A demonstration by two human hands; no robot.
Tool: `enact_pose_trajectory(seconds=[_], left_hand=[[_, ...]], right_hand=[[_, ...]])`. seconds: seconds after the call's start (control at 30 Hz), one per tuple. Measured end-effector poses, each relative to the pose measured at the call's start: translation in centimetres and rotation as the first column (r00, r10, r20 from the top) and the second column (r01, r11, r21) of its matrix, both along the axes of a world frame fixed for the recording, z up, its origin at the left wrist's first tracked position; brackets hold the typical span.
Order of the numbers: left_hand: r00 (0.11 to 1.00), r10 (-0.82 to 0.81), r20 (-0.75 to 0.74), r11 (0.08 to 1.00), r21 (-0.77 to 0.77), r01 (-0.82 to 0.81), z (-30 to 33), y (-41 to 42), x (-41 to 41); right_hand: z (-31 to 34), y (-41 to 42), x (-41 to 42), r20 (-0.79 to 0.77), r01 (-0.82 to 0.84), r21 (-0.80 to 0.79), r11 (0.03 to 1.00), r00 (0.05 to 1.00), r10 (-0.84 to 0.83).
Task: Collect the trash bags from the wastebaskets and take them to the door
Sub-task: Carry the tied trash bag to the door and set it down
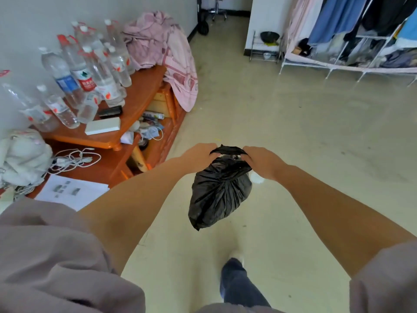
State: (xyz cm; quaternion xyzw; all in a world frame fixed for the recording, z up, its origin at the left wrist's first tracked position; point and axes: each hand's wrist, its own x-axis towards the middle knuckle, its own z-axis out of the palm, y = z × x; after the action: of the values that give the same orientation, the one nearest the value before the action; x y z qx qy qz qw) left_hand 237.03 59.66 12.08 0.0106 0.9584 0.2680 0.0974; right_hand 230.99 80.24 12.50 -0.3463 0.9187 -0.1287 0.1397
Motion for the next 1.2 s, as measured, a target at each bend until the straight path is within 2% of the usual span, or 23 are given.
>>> enact_pose_trajectory(seconds=[0.57,0.8,1.2], left_hand=[[0.990,0.126,-0.068,0.991,0.054,-0.123,0.8,-5.0,-43.6],[0.993,0.077,-0.084,0.996,0.060,-0.072,0.4,-8.7,-62.5],[0.996,-0.023,-0.082,1.000,-0.015,0.022,3.3,-14.6,-94.6]], right_hand=[[1.5,-5.3,-44.2,-0.017,-0.067,0.012,0.998,0.998,0.067],[0.6,-9.3,-63.0,-0.040,-0.024,0.010,1.000,0.999,0.025],[3.1,-14.7,-93.5,-0.060,0.055,0.000,0.999,0.997,-0.055]])
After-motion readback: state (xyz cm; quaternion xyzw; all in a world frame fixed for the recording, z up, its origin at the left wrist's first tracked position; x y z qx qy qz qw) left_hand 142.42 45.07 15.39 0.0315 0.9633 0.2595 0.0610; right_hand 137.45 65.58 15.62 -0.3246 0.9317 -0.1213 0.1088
